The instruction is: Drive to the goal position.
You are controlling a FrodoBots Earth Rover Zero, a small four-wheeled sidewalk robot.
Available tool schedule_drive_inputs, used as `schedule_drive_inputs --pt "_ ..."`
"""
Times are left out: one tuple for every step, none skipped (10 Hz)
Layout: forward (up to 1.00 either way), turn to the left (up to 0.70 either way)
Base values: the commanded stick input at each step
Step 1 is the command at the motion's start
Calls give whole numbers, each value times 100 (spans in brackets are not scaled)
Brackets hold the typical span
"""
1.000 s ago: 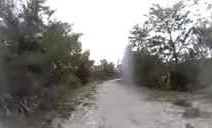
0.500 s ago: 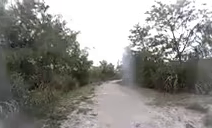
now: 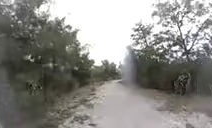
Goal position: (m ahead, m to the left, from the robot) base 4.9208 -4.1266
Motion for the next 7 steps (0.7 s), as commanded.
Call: schedule_drive_inputs --pt "60 0" --pt "60 0" --pt "60 0" --pt "60 0" --pt "60 0" --pt "60 0" --pt "60 0"
